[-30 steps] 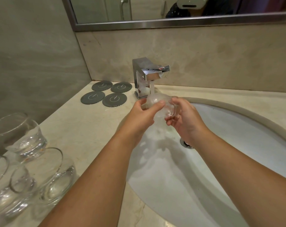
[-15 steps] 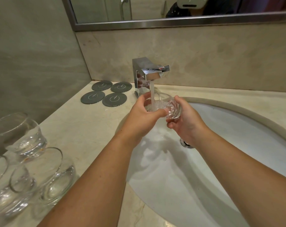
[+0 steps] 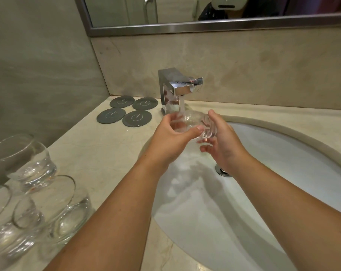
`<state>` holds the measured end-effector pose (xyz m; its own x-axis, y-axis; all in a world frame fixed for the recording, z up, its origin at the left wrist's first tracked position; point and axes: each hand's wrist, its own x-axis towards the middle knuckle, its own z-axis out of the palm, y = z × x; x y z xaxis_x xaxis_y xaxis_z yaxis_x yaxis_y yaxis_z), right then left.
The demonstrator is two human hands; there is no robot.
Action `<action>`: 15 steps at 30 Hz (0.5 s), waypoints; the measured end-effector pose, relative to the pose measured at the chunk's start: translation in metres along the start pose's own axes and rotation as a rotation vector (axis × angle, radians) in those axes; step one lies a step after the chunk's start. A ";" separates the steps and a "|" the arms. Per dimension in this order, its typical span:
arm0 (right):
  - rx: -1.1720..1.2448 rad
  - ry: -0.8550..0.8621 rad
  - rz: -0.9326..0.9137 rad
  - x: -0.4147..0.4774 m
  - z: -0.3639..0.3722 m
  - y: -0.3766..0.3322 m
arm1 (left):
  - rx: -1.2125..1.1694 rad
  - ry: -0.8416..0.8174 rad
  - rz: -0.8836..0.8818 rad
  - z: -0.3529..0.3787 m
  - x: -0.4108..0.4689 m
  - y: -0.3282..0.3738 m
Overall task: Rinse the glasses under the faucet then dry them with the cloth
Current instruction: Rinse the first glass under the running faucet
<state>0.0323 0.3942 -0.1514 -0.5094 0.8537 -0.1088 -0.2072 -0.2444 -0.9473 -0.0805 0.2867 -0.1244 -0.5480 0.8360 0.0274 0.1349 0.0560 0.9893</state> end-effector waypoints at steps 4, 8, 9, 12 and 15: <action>0.021 0.006 -0.006 -0.002 0.001 -0.001 | -0.017 -0.020 0.023 0.001 0.001 -0.002; 0.065 0.046 -0.079 -0.003 0.003 -0.003 | -0.110 -0.062 -0.042 0.004 0.001 -0.001; 0.062 0.056 -0.094 -0.003 0.003 -0.003 | -0.124 -0.066 -0.077 0.004 0.001 -0.001; 0.065 0.057 -0.120 -0.006 0.004 -0.005 | -0.171 -0.029 -0.159 0.004 0.003 0.000; 0.042 0.047 -0.106 -0.008 0.005 -0.006 | -0.176 0.026 -0.155 0.003 0.005 -0.001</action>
<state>0.0334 0.3869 -0.1429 -0.4429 0.8962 -0.0234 -0.2936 -0.1696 -0.9407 -0.0810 0.2923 -0.1257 -0.5727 0.8102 -0.1250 -0.0971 0.0844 0.9917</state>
